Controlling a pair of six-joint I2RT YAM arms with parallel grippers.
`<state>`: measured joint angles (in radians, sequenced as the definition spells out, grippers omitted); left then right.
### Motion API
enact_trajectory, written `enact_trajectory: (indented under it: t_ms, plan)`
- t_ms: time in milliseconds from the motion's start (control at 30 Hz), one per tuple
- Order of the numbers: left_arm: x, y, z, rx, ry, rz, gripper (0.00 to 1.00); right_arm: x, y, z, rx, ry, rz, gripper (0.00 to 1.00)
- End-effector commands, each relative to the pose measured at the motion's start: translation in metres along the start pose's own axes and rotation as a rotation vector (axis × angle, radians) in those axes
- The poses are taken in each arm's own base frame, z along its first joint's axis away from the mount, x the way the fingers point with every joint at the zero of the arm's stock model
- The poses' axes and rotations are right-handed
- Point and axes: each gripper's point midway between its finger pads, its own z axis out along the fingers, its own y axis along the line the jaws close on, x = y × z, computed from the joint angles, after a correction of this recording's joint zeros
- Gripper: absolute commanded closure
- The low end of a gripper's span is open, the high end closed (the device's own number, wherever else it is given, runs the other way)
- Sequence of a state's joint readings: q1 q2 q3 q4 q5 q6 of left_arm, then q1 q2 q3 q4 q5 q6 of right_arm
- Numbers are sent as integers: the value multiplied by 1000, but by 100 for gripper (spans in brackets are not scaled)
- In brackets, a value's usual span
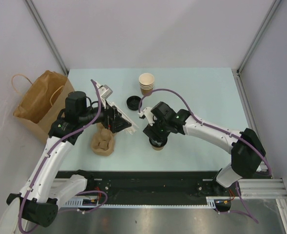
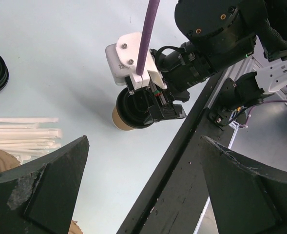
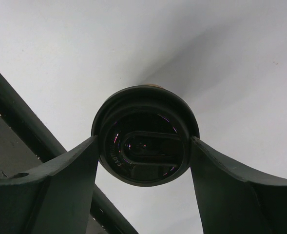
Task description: Pack the takeout coffee
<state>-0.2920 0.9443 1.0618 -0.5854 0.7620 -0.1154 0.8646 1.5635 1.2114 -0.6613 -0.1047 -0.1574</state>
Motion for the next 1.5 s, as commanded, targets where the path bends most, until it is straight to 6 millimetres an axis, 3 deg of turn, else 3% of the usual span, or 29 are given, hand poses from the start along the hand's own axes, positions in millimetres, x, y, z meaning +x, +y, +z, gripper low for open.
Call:
enact_trajectory:
  t_ms: [0, 200, 333, 433, 467, 533, 567, 633, 667, 700, 733, 800, 867, 900, 967, 1200, 1467]
  plan:
    - [-11, -1, -2, -1, -36, 22, 1, -18, -9, -18, 59, -64, -35, 32]
    - [-9, 0, -1, -1, -30, 19, 1, -22, -36, -33, 96, -94, 21, 34]
    - [-9, 3, 2, 1, -26, 12, 1, -23, -70, -48, 118, -116, 95, 34]
    - [-9, 3, 3, 3, -24, 13, 1, -21, -111, -65, 165, -140, 162, 34]
    - [-9, 4, 4, 3, -23, 14, 1, -13, -137, -72, 203, -141, 206, 34]
    - [-8, 5, 4, 3, -23, 14, 1, -8, -162, -79, 216, -142, 250, 34]
    - [-8, 5, 5, 3, -22, 13, 1, -5, -192, -94, 256, -171, 298, 34]
    - [-8, 6, 6, 6, -21, 11, 1, 6, -221, -98, 277, -160, 359, 34]
    - [-8, 6, 7, 8, -20, 9, 1, 6, -246, -116, 311, -196, 393, 35]
    - [-8, 7, 8, 6, -21, 10, 1, 16, -261, -111, 311, -175, 430, 35]
    - [-8, 8, 9, 6, -19, 8, 1, 17, -285, -129, 350, -208, 458, 36]
    - [-8, 9, 9, 4, -18, 7, 1, 30, -310, -124, 358, -185, 510, 36]
    - [-7, 10, 10, 7, -15, 8, 1, 43, -341, -138, 410, -198, 557, 37]
    - [-7, 11, 10, 1, -15, 9, 1, 51, -352, -131, 413, -180, 574, 37]
    - [-6, 11, 10, 2, -12, 12, 1, 60, -372, -140, 451, -183, 594, 37]
    - [-1, 14, 10, -8, -5, 14, 1, 94, -406, -126, 499, -120, 638, 37]
    - [2, 18, 11, -16, 1, 13, 1, 114, -416, -115, 525, -69, 658, 33]
